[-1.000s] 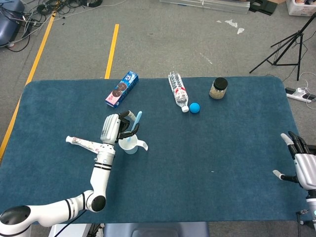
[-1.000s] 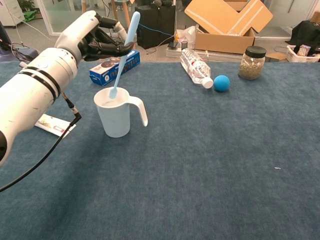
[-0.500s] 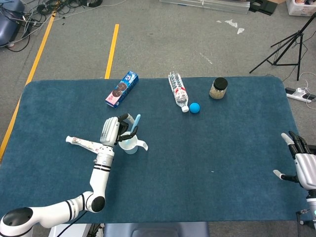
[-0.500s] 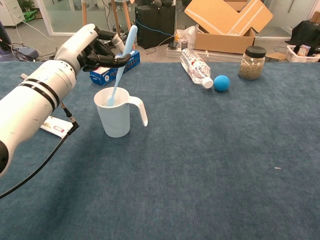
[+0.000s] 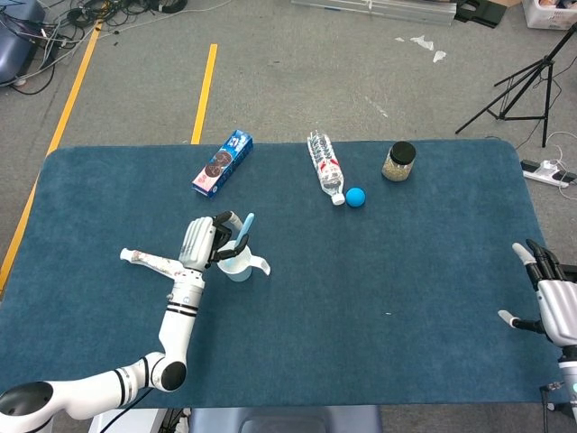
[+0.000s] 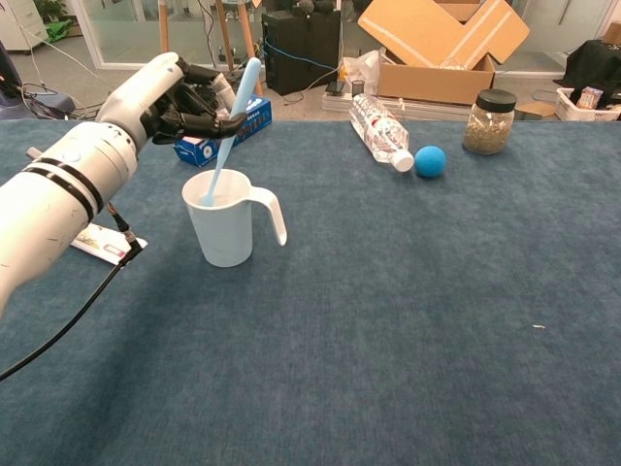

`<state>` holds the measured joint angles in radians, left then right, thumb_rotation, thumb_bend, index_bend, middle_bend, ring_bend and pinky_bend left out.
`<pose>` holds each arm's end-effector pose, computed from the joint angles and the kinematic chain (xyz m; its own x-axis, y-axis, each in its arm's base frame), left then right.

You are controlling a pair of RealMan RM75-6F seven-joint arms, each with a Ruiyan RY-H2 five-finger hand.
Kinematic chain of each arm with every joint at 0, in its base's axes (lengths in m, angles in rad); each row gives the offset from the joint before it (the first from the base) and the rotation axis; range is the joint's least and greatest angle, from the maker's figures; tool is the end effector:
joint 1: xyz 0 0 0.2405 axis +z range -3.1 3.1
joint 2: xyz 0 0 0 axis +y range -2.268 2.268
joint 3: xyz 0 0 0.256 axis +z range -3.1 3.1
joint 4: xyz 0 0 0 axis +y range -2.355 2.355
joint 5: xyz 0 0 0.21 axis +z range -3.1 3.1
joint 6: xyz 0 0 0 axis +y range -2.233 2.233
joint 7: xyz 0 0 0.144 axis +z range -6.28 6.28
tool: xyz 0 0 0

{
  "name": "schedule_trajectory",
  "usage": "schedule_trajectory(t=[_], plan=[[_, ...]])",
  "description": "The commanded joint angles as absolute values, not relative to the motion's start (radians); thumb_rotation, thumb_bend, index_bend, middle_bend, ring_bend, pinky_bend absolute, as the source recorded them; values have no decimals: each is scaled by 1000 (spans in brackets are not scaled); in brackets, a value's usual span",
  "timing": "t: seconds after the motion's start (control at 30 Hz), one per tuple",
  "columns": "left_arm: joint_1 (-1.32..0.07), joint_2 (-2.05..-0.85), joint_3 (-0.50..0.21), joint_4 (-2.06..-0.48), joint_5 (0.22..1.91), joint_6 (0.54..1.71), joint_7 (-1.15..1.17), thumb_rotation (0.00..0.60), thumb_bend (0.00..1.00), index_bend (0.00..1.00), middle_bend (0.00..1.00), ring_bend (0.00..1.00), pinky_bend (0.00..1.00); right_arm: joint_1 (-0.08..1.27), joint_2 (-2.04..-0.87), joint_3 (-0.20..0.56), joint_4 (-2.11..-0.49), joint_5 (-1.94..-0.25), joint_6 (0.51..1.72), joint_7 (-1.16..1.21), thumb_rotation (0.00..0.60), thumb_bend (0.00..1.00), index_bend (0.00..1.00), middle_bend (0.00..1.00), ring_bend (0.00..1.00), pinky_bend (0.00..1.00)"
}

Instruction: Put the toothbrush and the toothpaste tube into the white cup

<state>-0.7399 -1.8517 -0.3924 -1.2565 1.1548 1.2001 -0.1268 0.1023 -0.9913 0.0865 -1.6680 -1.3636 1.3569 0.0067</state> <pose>-0.1049 0.3698 -0.0286 -0.2511 0.0795 0.9647 0.9396 -0.2196 0.2627 -0.3265 -0.1925 0.1917 0.4268 -0.0788 0.9009 -0.8949 0.1067 0.4333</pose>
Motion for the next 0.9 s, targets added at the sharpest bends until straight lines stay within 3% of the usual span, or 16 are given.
schedule_trajectory(t=[0.03,0.5,0.9], plan=[[-738,-1852,-392,-1255,1155,1199,-128,600,514,566,1000,1000,1000,103,-992,87,-1668,-1363,1357,6,600,0,33,33,56,501],[-723,-1846,-384,-1253,1171,1199,-141,600,410,544,1000,1000,1000,104,-994,86,-1666,-1362,1355,4,600,0,33,33,56,501],[-695,-1829,-374,-1264,1180,1210,-157,600,405,539,1000,1000,1000,108,-999,86,-1663,-1357,1348,-5,600,0,33,33,56,501]])
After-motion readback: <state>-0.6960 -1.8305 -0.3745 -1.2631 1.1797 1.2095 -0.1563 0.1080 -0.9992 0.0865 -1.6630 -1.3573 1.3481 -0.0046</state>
